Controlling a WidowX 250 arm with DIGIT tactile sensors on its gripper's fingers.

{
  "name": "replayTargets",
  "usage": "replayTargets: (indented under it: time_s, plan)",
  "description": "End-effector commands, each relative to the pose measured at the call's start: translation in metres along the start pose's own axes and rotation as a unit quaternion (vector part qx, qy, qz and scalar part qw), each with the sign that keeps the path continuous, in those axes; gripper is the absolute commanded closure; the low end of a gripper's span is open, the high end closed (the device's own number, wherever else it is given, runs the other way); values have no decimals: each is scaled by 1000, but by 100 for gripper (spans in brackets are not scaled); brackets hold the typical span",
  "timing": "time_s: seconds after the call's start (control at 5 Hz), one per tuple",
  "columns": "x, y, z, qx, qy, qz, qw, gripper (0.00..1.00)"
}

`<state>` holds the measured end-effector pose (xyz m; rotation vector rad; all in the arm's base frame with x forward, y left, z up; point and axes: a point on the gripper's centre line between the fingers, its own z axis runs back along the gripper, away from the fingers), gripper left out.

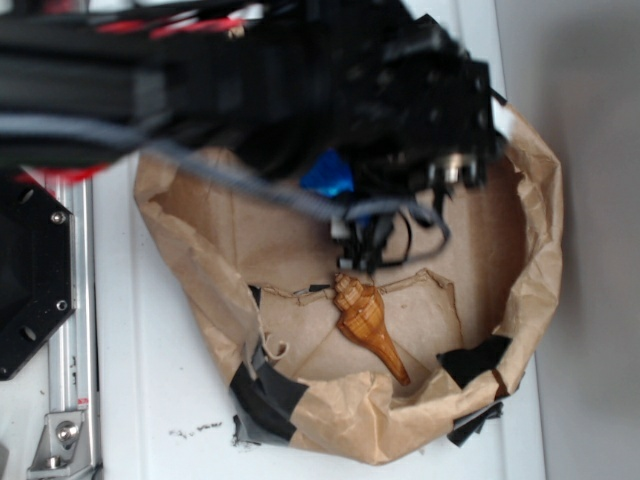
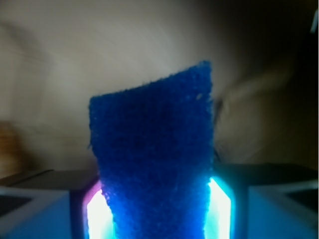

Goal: Grab the blue sponge.

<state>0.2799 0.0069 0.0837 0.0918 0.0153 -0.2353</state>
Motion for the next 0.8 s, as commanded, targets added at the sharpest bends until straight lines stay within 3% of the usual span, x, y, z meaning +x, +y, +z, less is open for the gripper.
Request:
replayTargets:
  time_s: [0.0, 0.2, 0.4, 0.6]
  plan:
    - [-9, -1, 84, -29, -77, 15, 996, 100]
    - [-15, -1, 81, -34, -123, 50, 991, 100]
    - [-16, 0, 73, -34, -132, 68, 988, 100]
    - [-17, 2, 65, -22, -106, 77, 991, 100]
